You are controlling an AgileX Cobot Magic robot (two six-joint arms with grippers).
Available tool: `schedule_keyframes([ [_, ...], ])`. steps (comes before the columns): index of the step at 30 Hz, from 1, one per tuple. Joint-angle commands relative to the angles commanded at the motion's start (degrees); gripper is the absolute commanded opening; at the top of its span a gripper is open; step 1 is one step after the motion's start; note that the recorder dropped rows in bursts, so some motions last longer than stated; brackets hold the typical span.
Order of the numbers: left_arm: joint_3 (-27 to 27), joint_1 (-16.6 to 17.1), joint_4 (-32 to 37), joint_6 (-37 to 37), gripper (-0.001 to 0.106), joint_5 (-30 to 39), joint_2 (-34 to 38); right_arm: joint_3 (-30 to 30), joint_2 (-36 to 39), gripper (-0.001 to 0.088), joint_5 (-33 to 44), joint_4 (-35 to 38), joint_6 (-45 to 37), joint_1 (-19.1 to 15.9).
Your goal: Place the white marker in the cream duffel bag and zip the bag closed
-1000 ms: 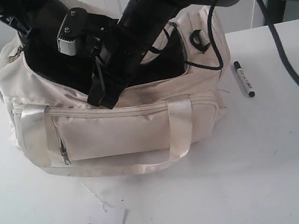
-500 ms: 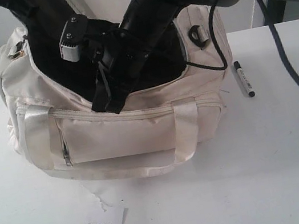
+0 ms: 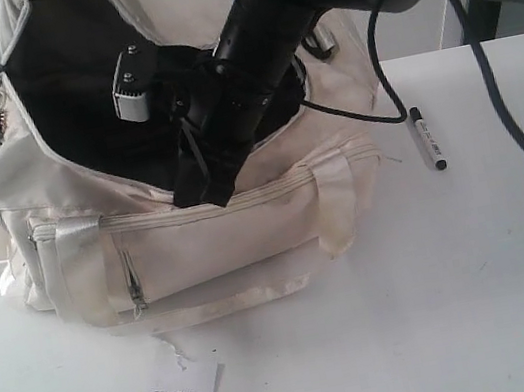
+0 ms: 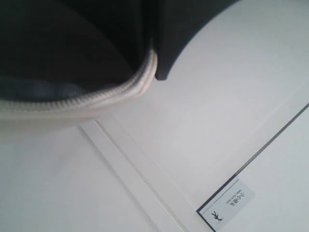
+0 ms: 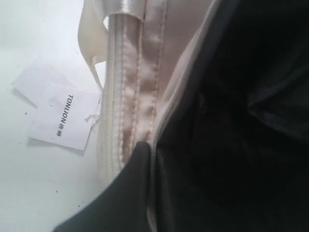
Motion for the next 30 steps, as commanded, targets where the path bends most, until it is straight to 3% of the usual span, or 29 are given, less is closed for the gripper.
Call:
schedule_keyframes([
  [14,0.00,0.00,-1.64,-0.12,0.000,5.08,0.20,0.00,0.00,0.0018,-1.82,5.10,3.88,0.00],
  [17,0.00,0.00,-1.93,-0.12,0.000,7.76,0.20,0.00,0.00,0.0128,-2.98,4.99,6.58,0.00],
  [22,0.00,0.00,-2.33,-0.12,0.000,10.30,0.20,0.00,0.00,0.0451,-3.54,4.36,10.46,0.00],
  [24,0.00,0.00,-2.70,-0.12,0.000,10.70,0.20,-0.11,-0.14,0.0504,-3.42,2.85,13.21,0.00],
  [30,0.00,0.00,-3.03,-1.72,0.000,11.76,0.20,-0.11,-3.55,0.0506,-3.06,-2.19,21.02,-0.13],
])
